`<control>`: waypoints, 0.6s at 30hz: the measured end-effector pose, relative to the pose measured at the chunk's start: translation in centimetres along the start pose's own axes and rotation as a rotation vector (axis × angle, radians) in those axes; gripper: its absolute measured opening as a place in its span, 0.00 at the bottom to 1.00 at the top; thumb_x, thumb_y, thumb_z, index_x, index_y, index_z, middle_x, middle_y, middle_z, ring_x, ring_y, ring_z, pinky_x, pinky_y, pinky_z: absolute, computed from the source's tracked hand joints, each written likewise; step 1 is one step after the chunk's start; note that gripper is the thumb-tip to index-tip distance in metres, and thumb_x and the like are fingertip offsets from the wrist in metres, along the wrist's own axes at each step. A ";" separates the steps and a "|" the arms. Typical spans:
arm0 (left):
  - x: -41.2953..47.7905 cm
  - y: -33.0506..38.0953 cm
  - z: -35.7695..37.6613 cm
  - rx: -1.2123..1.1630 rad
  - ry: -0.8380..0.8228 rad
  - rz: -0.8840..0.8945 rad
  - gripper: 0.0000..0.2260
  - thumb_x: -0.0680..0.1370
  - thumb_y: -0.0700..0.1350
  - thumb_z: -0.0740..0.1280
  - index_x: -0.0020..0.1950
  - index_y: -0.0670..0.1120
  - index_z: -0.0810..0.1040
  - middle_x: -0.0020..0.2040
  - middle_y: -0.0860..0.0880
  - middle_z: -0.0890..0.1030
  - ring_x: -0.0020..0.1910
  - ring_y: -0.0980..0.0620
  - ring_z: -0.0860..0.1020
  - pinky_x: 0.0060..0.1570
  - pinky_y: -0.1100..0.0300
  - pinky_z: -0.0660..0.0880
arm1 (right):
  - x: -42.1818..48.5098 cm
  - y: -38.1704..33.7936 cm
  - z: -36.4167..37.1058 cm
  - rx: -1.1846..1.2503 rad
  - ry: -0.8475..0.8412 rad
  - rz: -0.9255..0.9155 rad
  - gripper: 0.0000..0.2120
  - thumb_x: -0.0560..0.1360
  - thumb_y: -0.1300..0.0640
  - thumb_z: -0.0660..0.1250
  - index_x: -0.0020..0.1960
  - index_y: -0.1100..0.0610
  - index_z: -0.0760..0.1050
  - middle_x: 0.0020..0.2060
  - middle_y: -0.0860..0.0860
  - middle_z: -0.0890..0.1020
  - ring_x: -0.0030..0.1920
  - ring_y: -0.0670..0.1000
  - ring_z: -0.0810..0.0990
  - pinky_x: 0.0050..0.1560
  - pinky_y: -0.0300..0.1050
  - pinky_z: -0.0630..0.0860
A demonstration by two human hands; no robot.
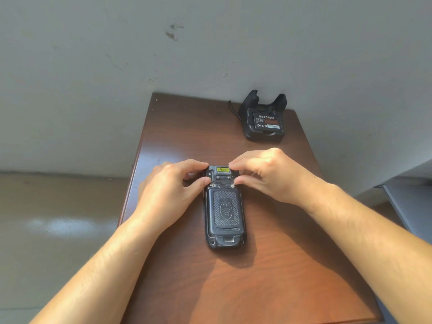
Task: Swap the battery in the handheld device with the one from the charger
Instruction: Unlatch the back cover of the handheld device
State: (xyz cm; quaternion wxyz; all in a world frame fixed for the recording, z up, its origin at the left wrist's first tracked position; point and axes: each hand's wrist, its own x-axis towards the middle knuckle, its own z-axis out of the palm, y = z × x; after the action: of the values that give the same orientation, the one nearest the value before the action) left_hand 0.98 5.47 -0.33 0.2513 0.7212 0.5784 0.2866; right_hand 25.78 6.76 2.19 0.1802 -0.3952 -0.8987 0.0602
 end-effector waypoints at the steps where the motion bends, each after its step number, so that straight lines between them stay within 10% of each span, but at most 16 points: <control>1: 0.0 0.0 0.0 0.001 0.000 0.002 0.12 0.74 0.60 0.70 0.58 0.64 0.81 0.34 0.68 0.73 0.43 0.59 0.72 0.44 0.57 0.70 | 0.1 0.0 0.0 -0.011 0.006 -0.007 0.13 0.74 0.57 0.76 0.55 0.64 0.84 0.51 0.56 0.87 0.43 0.55 0.87 0.46 0.49 0.83; 18: 0.3 -0.1 -0.1 -0.031 -0.027 -0.015 0.12 0.73 0.59 0.72 0.56 0.64 0.82 0.30 0.70 0.75 0.37 0.68 0.73 0.45 0.56 0.74 | 0.0 -1.0 -0.4 0.010 -0.019 0.139 0.18 0.76 0.48 0.72 0.60 0.57 0.82 0.52 0.52 0.87 0.45 0.52 0.86 0.47 0.52 0.83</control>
State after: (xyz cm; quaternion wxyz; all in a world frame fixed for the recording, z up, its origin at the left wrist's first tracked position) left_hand 0.84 5.75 -0.31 0.2722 0.7167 0.5759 0.2839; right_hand 25.26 6.04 2.75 0.1691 -0.4551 -0.8705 0.0810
